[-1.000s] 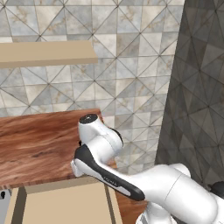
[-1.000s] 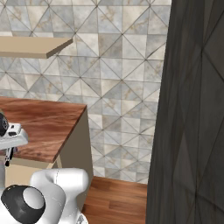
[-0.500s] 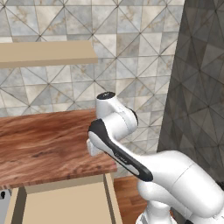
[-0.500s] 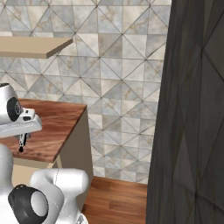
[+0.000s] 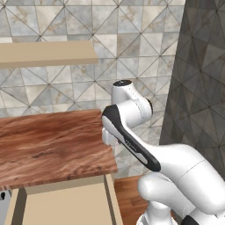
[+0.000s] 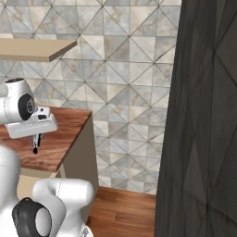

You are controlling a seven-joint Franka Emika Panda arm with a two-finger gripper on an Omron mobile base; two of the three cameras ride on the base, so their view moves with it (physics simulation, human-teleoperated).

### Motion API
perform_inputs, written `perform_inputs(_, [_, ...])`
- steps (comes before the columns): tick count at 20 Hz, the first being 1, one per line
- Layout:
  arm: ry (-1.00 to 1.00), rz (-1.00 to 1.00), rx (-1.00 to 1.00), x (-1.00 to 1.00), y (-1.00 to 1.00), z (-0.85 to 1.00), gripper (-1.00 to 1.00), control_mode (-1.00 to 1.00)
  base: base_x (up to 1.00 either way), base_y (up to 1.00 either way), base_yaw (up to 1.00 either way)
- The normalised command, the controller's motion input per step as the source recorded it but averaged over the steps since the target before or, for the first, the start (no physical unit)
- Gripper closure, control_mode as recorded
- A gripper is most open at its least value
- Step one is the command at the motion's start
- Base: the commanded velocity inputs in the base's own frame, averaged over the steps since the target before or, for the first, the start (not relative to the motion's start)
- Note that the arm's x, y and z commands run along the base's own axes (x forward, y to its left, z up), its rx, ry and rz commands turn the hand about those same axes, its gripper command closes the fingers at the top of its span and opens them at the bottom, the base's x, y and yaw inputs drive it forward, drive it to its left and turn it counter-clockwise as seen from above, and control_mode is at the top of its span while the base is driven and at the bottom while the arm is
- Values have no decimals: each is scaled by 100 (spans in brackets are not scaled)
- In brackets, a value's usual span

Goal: Take the tongs from the drawer on the left and place them on the dining counter next to the tray containing the hot dog.

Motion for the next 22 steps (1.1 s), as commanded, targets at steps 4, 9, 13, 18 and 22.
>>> perform_inputs(4, [0,0,0,0,-48,12,100,-100,0,0,0])
perform_inputs(9, [0,0,0,1,-26,1,100,-100,0,0,0])
perform_inputs(13, [0,0,0,0,-22,0,100,-100,0,0,0])
perform_inputs(18, [0,0,0,5,-17,0,100,-100,0,0,0])
perform_inputs(22, [0,0,0,0,-25,0,100,-100,0,0,0])
